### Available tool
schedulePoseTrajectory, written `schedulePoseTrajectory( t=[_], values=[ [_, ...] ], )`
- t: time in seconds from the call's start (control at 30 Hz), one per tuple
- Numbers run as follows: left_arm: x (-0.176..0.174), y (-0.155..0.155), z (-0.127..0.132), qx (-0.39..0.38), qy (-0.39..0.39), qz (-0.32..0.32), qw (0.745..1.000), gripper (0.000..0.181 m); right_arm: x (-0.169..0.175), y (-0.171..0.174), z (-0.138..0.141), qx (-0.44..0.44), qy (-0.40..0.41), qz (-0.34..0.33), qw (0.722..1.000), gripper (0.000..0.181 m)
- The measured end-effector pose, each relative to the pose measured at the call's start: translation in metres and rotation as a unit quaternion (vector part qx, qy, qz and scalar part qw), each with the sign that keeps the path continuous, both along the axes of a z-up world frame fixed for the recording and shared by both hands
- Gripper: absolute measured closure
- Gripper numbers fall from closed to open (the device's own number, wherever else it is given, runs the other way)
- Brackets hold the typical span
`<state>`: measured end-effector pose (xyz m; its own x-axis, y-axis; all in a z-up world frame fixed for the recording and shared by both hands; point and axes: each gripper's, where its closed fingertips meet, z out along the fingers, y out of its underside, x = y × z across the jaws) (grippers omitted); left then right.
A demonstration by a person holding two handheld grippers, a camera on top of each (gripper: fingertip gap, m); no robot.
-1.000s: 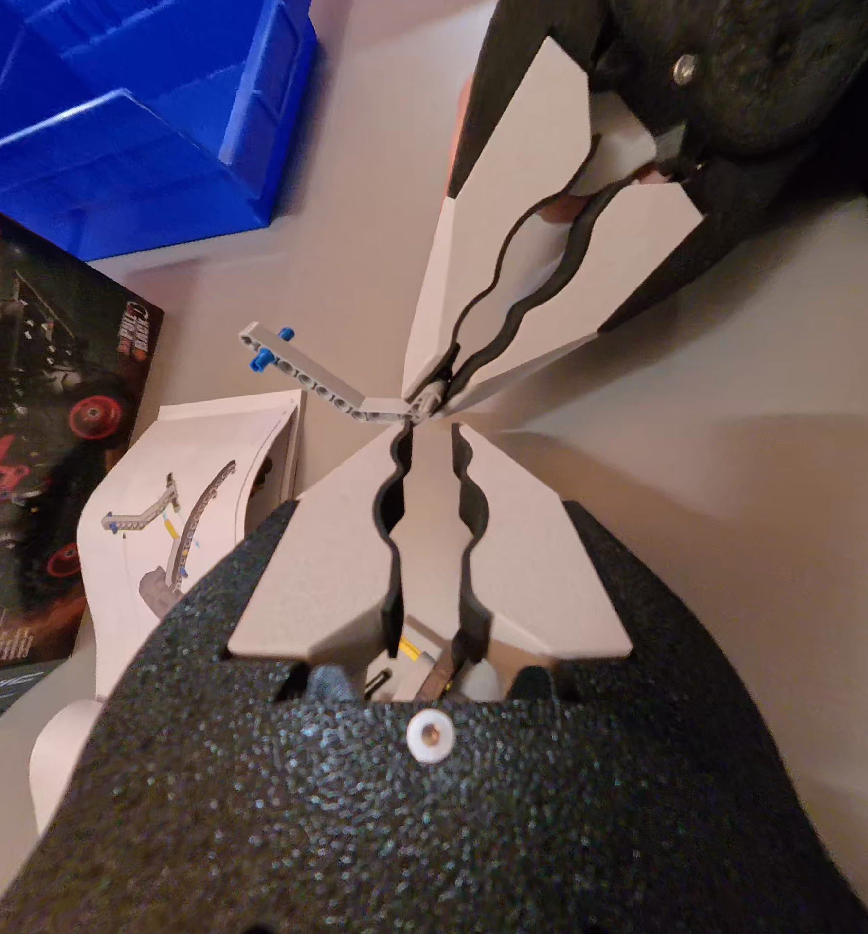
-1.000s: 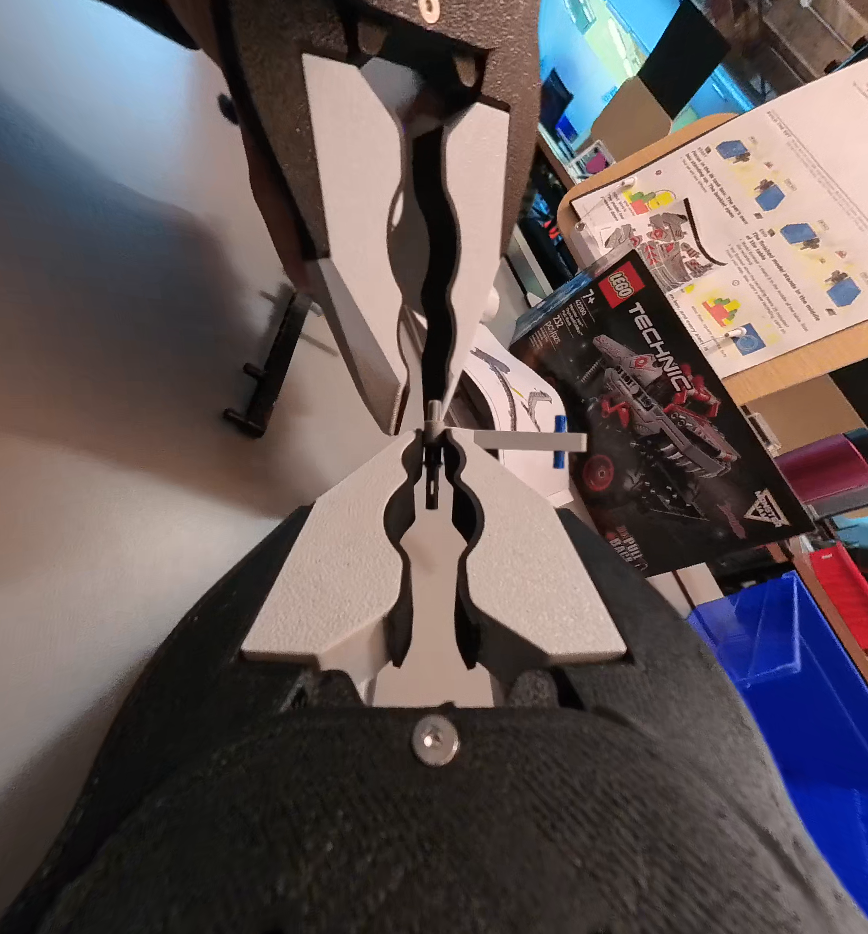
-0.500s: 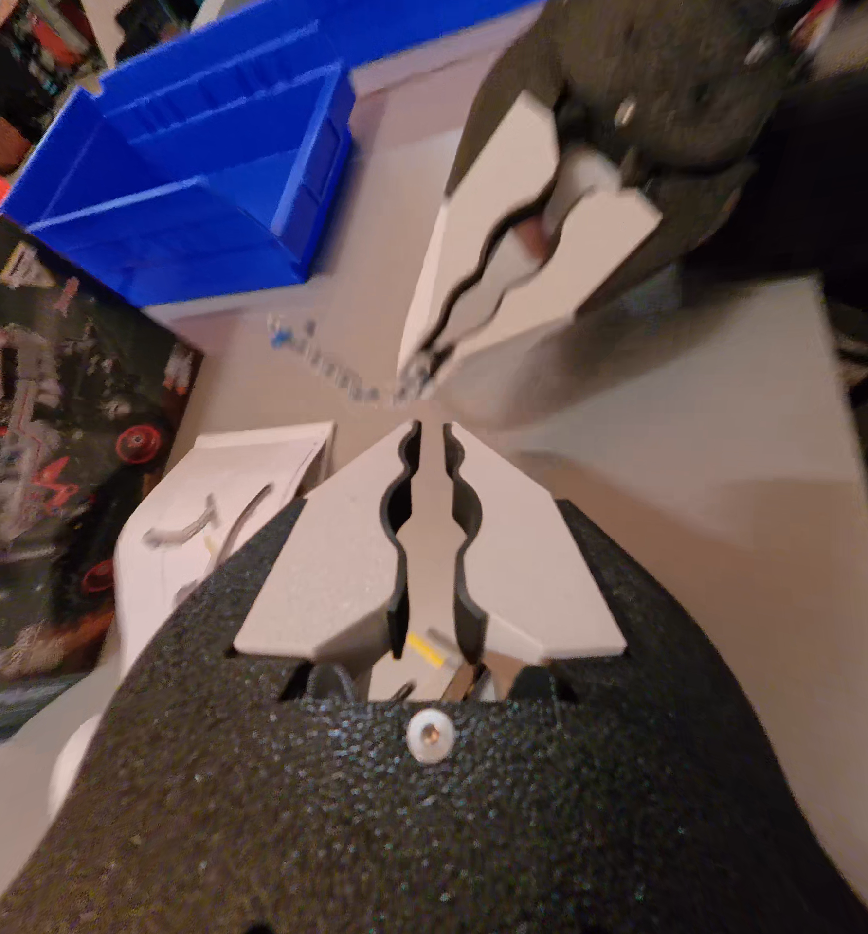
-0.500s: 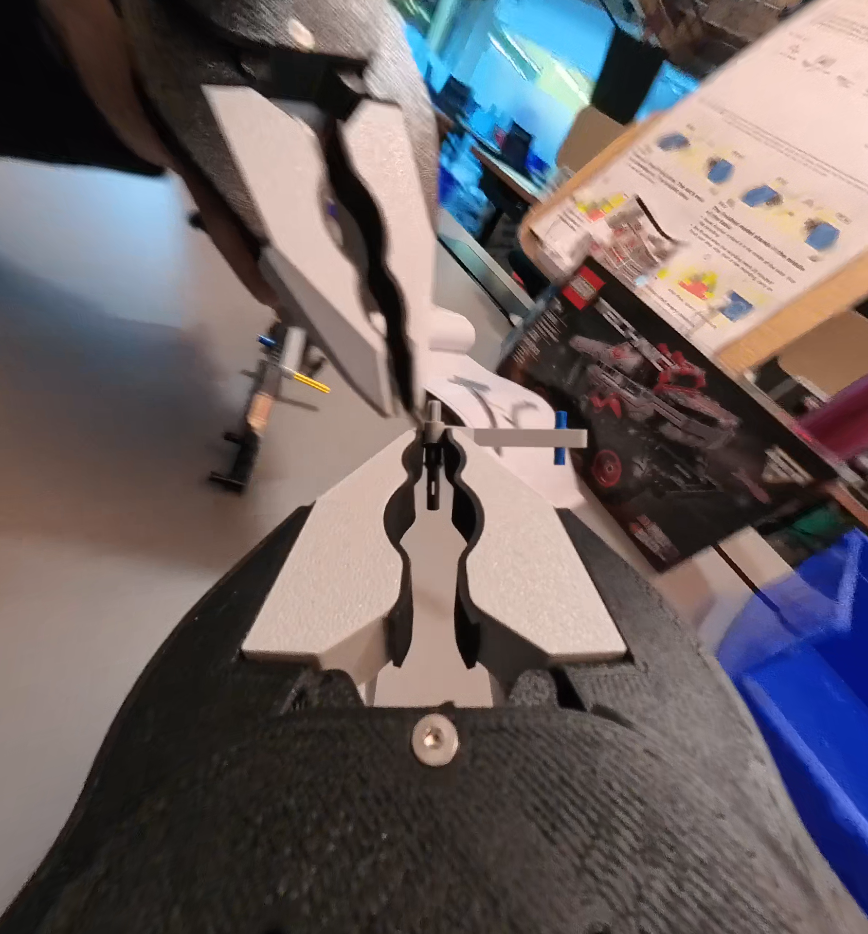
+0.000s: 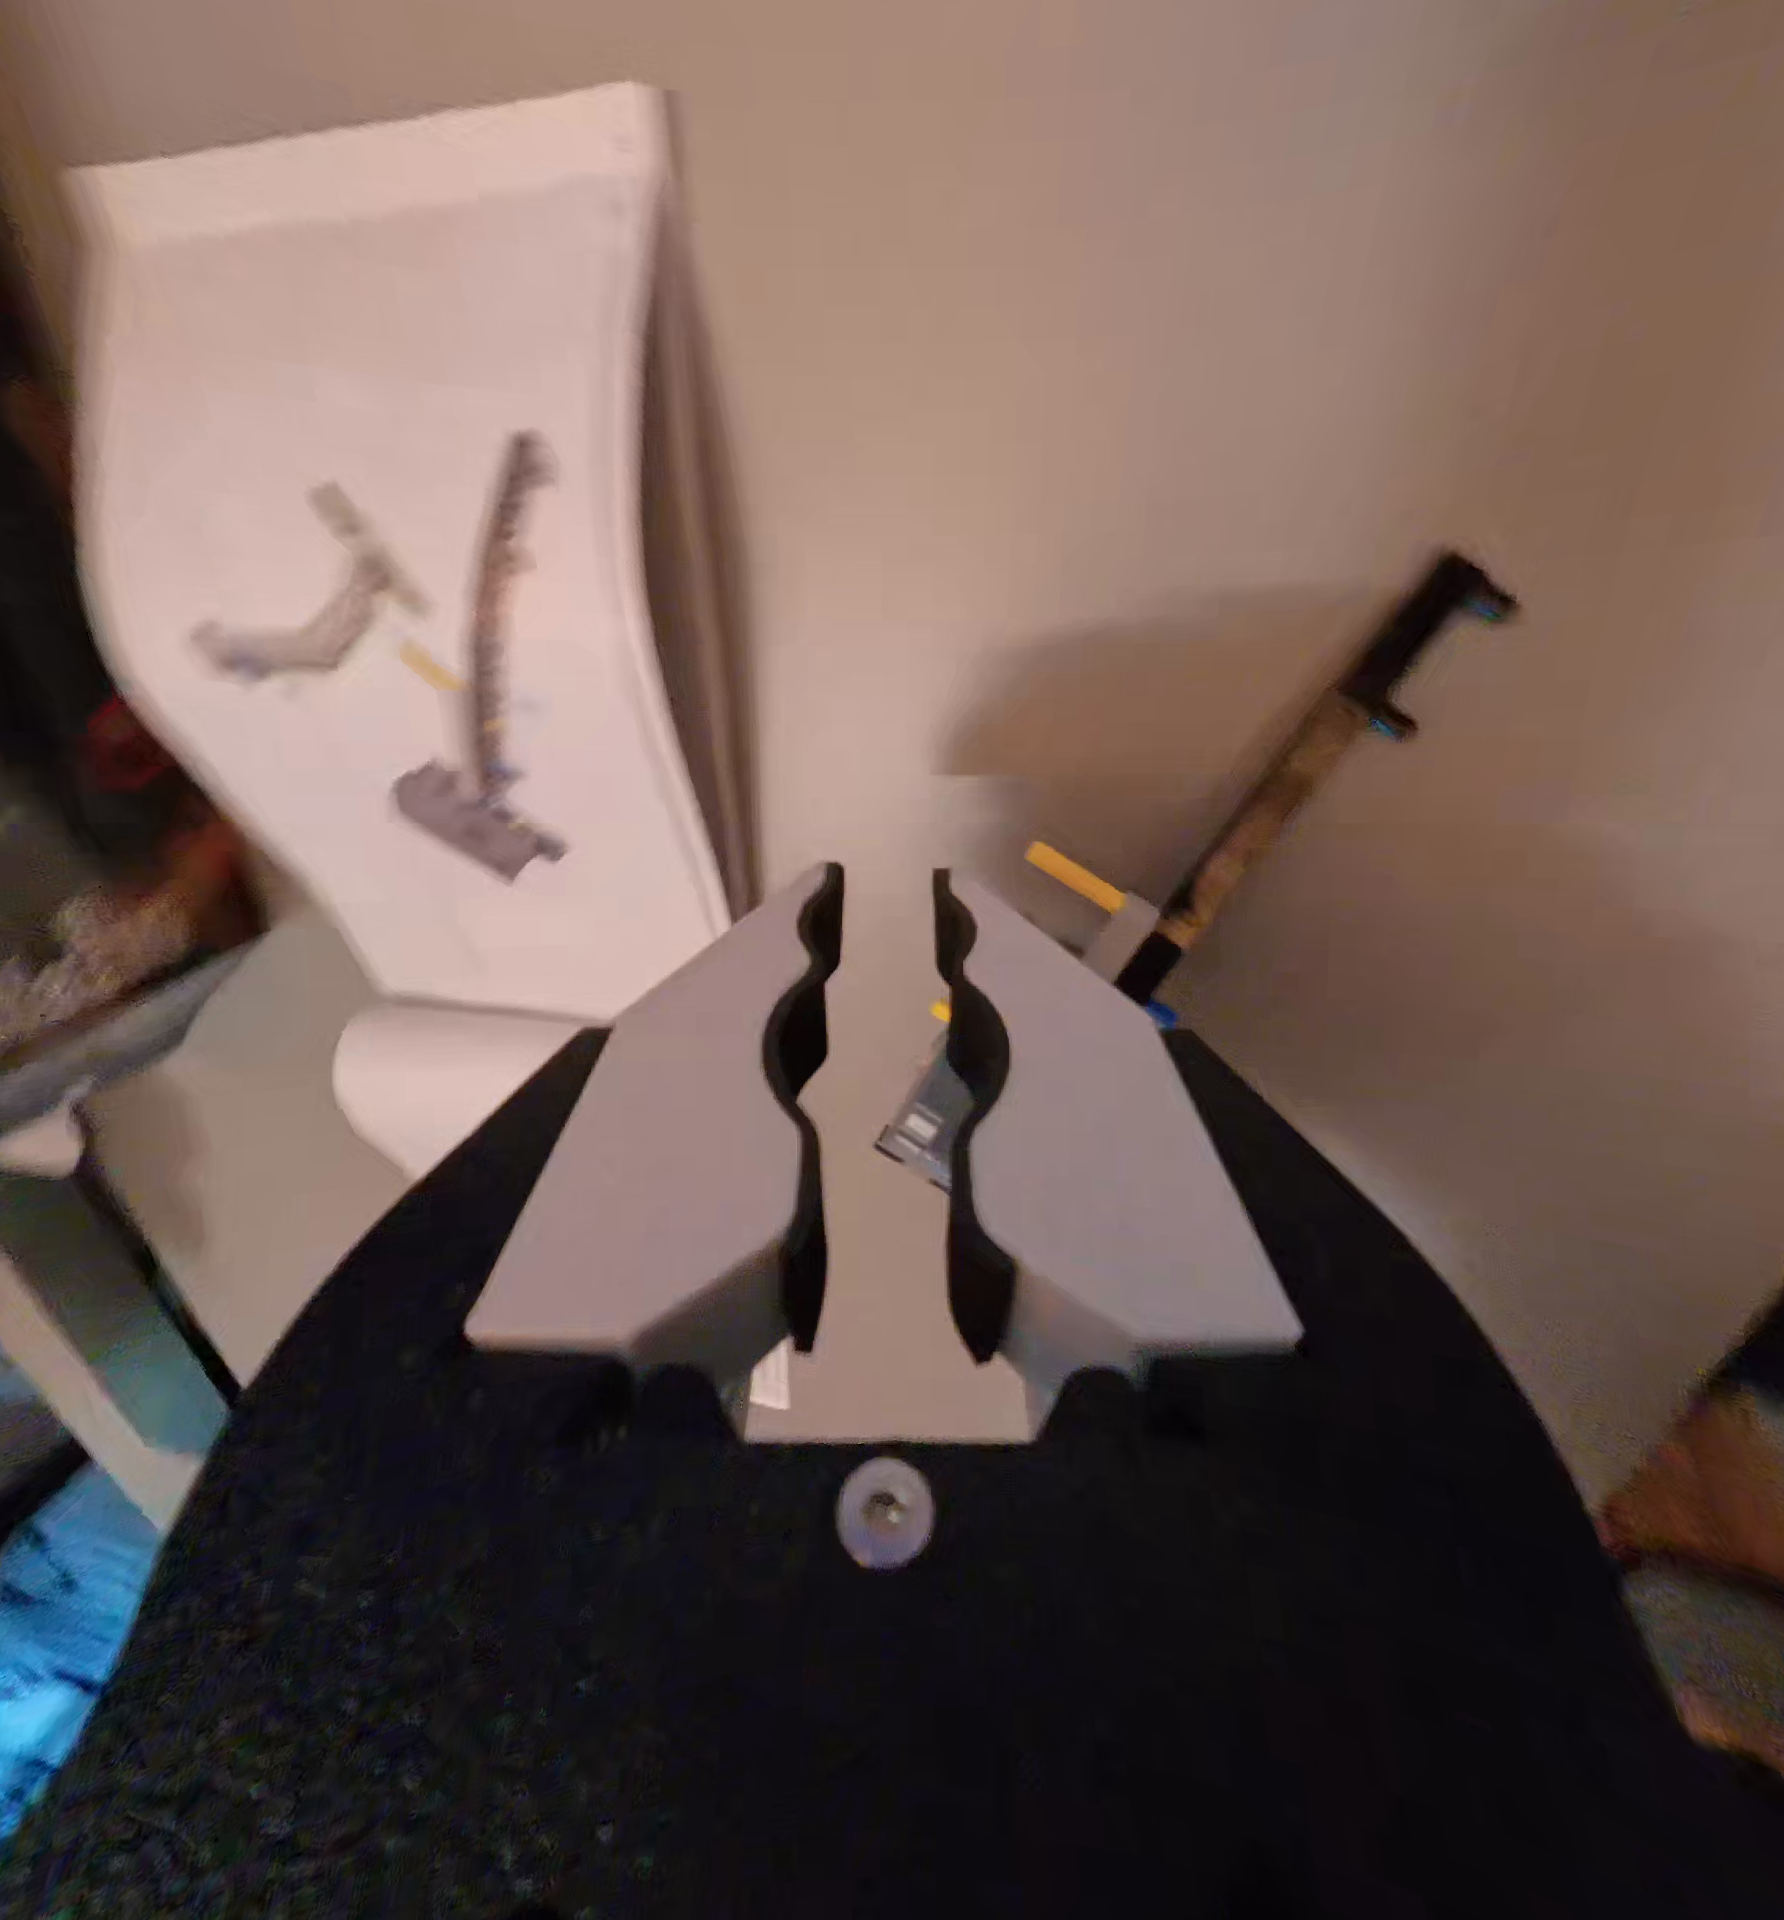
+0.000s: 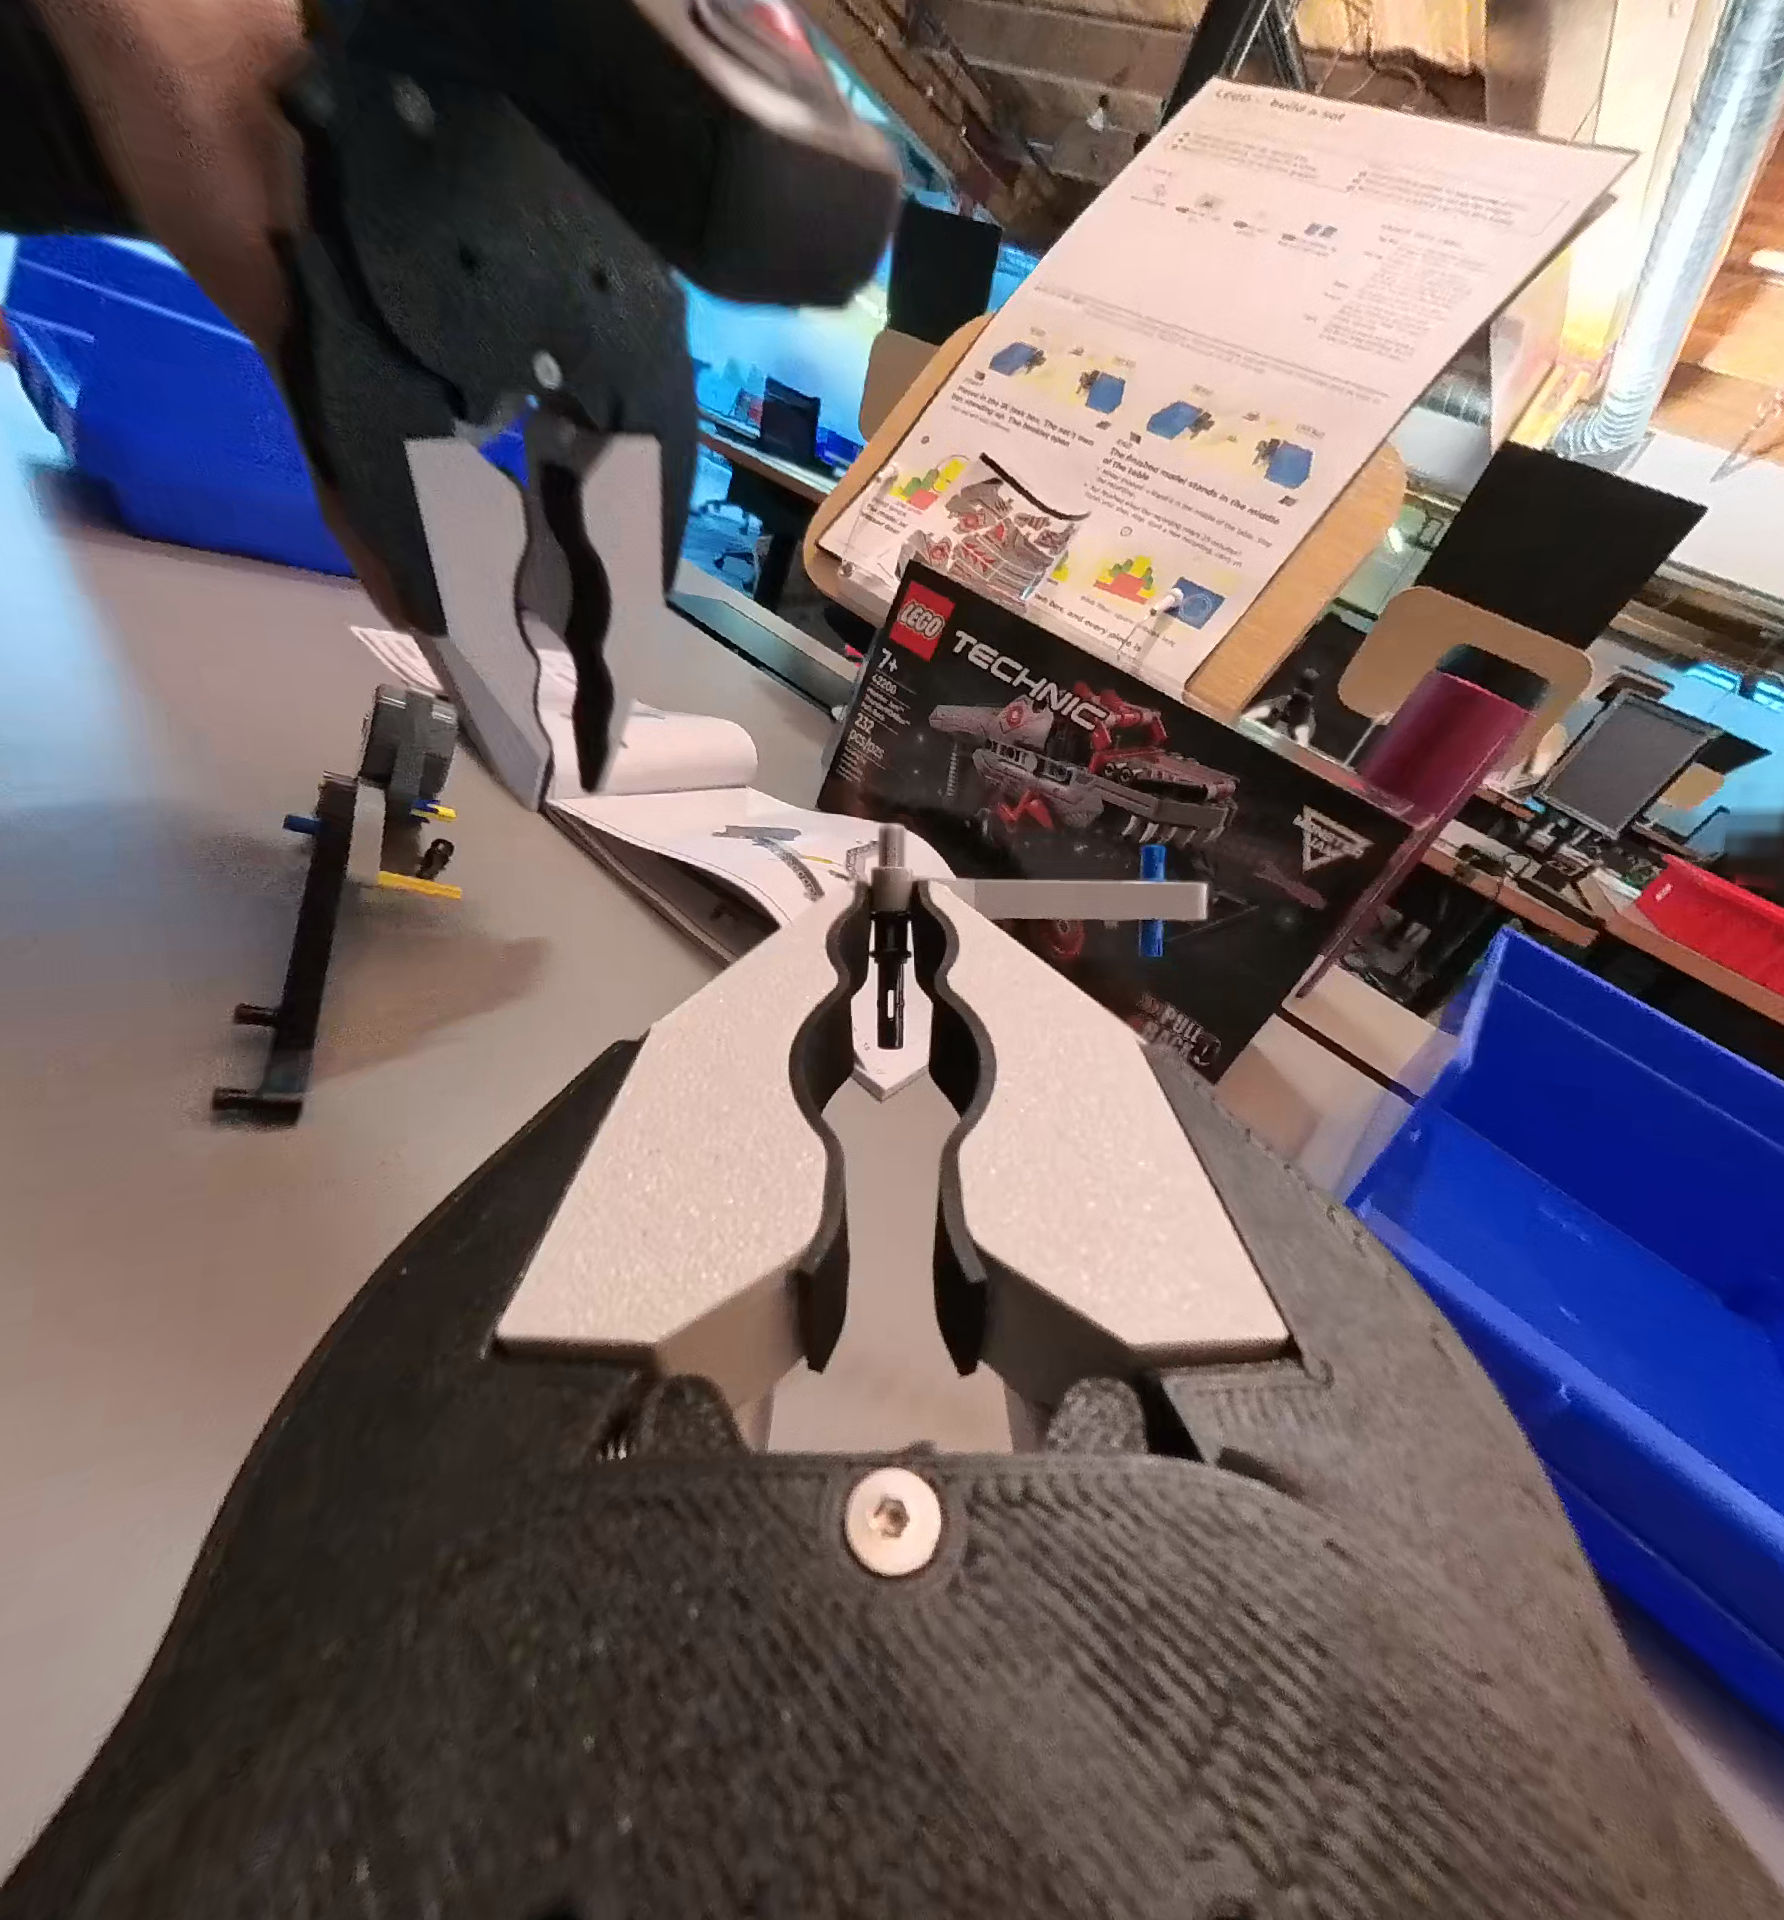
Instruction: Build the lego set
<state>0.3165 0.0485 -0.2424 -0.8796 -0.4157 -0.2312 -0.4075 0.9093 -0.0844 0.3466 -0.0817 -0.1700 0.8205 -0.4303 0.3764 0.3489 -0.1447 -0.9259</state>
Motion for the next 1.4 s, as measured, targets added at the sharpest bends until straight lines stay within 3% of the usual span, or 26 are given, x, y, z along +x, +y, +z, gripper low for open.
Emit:
schedulePoseTrajectory(
  t=[0.03,0.2,0.43,0.67,0.87,1.0,1.13,1.23,1.33,1.4],
  values=[
    [-0.003,-0.001,-0.005,0.012,0.039,-0.032,0.999,0.166,0.002,-0.003,0.0,0.004,0.001,-0.004,1.0,0.177],
    [0.0,0.0,-0.025,0.07,0.123,-0.201,0.969,0.165,0.006,-0.021,0.013,0.077,0.015,-0.007,0.997,0.176],
    [-0.017,0.008,-0.031,0.059,0.204,-0.294,0.932,0.164,0.005,-0.025,0.018,0.098,0.014,0.001,0.995,0.176],
    [-0.029,0.021,-0.04,0.113,0.228,-0.309,0.917,0.163,0.004,-0.025,0.017,0.094,0.013,0.003,0.995,0.176],
    [-0.028,0.023,-0.042,0.139,0.182,-0.309,0.923,0.167,0.004,-0.022,0.015,0.082,0.011,0.003,0.997,0.176],
    [-0.025,0.021,-0.044,0.158,0.122,-0.329,0.923,0.179,0.004,-0.022,0.015,0.082,0.009,0.002,0.997,0.177],
    [-0.016,0.018,-0.042,0.15,0.083,-0.293,0.941,0.18,0.004,-0.021,0.014,0.078,0.01,0.001,0.997,0.176],
    [0.003,0.009,-0.032,0.094,0.038,-0.248,0.963,0.179,0.003,-0.019,0.013,0.076,0.01,0.003,0.997,0.177],
    [0.021,-0.027,-0.002,-0.084,-0.025,-0.175,0.981,0.18,0.003,-0.017,0.012,0.071,0.016,0.005,0.997,0.176],
    [0.03,-0.054,0.034,-0.226,-0.083,-0.127,0.962,0.18,0.007,-0.017,0.009,0.065,0.035,-0.005,0.997,0.177]
  ],
)
